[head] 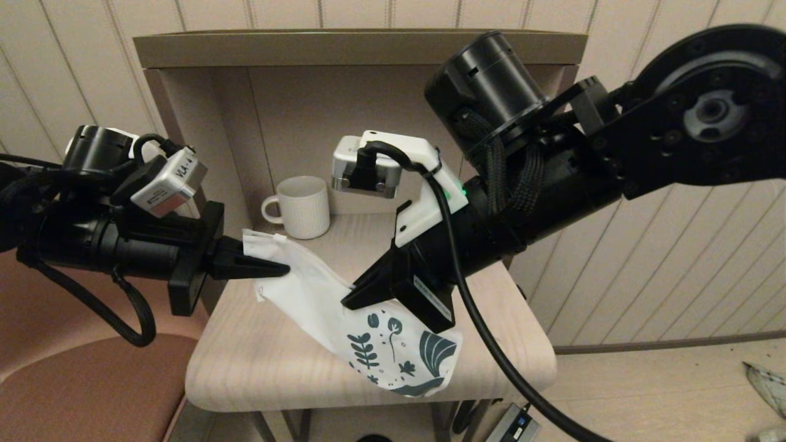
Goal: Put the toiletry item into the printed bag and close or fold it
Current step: Hand it to the other hand
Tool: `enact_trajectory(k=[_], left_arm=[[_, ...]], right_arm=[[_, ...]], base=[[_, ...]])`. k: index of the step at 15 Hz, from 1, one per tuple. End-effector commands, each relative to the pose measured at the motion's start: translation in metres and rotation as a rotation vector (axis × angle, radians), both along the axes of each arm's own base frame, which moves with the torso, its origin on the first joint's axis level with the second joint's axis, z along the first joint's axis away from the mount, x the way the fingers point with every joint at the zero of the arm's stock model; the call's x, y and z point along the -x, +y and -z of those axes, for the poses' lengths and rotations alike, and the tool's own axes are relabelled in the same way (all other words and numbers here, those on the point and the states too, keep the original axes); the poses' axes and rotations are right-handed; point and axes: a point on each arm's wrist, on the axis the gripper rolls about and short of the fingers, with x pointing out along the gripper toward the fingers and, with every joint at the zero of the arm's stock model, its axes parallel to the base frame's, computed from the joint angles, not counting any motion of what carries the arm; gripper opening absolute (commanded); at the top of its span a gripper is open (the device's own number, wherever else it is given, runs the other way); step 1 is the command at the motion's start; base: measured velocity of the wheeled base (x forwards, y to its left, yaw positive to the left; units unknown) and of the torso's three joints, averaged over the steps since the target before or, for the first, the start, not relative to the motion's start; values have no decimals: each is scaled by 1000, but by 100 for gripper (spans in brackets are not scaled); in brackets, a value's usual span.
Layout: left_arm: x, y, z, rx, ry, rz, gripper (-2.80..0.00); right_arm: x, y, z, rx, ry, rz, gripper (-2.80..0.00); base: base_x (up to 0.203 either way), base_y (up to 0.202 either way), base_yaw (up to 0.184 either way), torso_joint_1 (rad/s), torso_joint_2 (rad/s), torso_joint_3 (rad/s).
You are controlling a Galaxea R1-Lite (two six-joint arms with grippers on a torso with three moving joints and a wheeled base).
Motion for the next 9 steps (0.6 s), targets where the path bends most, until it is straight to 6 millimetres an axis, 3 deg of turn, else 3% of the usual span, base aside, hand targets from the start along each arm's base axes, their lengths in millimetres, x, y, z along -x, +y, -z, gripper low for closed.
enact_trajectory(k=[1, 3, 9], left_arm=[[-1, 5, 1, 2, 18, -16, -280], [0, 7, -4, 7, 55, -30, -280], [4, 7, -12, 23, 155, -60, -280]], right_arm=[[-4, -3, 1, -6, 2, 4, -280], [-12, -9, 0, -31, -10, 28, -280], [-6, -12, 0, -38, 60, 69, -280]], base=[[0, 0, 0, 0, 0, 0], [0, 0, 0, 0, 0, 0], [0, 0, 0, 0, 0, 0]])
